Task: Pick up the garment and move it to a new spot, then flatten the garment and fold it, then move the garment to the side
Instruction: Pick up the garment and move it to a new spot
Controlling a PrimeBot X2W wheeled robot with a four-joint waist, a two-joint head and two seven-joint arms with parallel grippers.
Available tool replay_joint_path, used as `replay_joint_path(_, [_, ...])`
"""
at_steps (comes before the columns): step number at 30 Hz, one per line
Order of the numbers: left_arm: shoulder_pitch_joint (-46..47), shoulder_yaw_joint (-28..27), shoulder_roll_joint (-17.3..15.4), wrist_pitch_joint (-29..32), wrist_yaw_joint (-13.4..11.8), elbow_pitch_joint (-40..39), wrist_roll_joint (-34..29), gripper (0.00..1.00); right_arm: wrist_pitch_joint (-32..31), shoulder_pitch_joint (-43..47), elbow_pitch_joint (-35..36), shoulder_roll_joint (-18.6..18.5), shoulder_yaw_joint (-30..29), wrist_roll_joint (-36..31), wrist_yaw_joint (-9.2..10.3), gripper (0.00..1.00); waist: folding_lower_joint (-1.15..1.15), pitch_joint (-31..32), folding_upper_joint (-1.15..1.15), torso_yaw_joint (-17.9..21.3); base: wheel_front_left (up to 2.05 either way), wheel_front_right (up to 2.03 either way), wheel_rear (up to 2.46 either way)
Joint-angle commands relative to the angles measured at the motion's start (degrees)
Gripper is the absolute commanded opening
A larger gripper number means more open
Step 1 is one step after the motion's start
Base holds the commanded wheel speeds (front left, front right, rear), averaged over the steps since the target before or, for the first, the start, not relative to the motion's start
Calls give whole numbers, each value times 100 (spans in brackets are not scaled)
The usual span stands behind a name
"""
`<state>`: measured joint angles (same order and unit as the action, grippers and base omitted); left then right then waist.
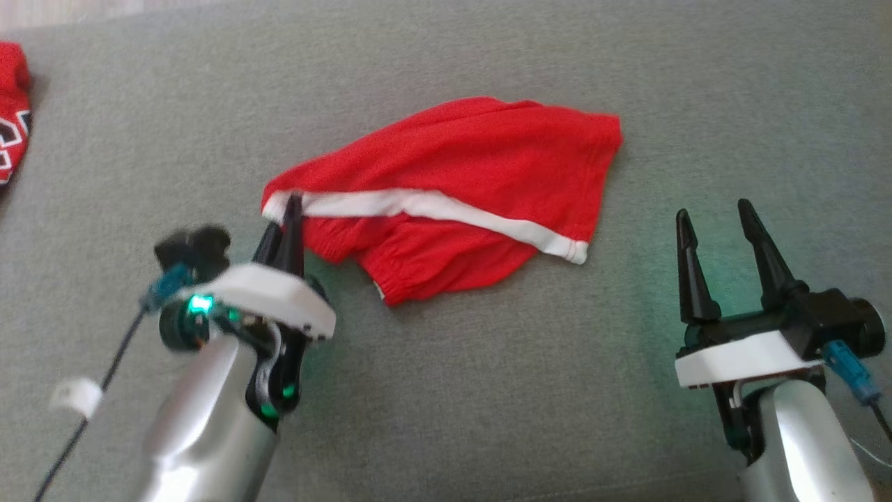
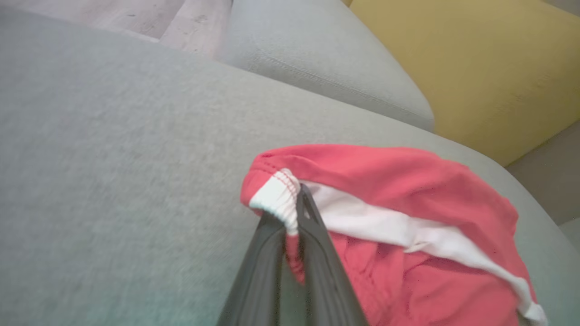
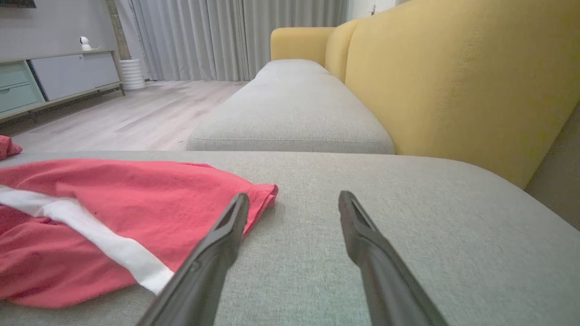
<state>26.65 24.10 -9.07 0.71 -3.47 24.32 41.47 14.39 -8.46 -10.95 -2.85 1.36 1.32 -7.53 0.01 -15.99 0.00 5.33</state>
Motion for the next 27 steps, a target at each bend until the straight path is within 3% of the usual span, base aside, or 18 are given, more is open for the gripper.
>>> replay_joint_path(1, [71, -252, -70, -180, 29, -97, 44, 0, 61, -173, 204, -3, 96, -44, 4, 100, -1, -61, 0, -75, 0, 0, 0])
replay_joint_path(8, [-59, -309, 76, -645, 196, 289, 136, 1, 61, -196, 180, -3, 60, -141, 4, 100, -1, -33, 0, -240, 0, 0, 0])
replay_joint_path(9, [-43, -295, 95, -680, 227, 320, 136, 34, 61, -198, 174, -3, 66, -153, 4, 100, -1, -19, 0, -258, 0, 0, 0])
replay_joint_path(10, [-31, -271, 115, -695, 271, 346, 142, 91, 61, -199, 167, -3, 75, -164, 4, 100, -1, -2, 0, -273, 0, 0, 0])
replay_joint_path(11, [-18, -251, 129, -718, 307, 366, 140, 100, 61, -197, 161, -3, 82, -172, 4, 100, -1, 19, 0, -288, 0, 0, 0])
replay_joint_path(17, [-52, -138, 67, -942, 460, 394, 27, 100, 61, -133, 65, -3, 25, -244, 4, 100, -1, 333, 0, -407, 0, 0, 0])
replay_joint_path(27, [-650, 21, -199, -1289, 253, 80, -362, 100, 61, 150, -38, -3, -59, -292, 4, 100, -1, 1065, 0, -583, 0, 0, 0])
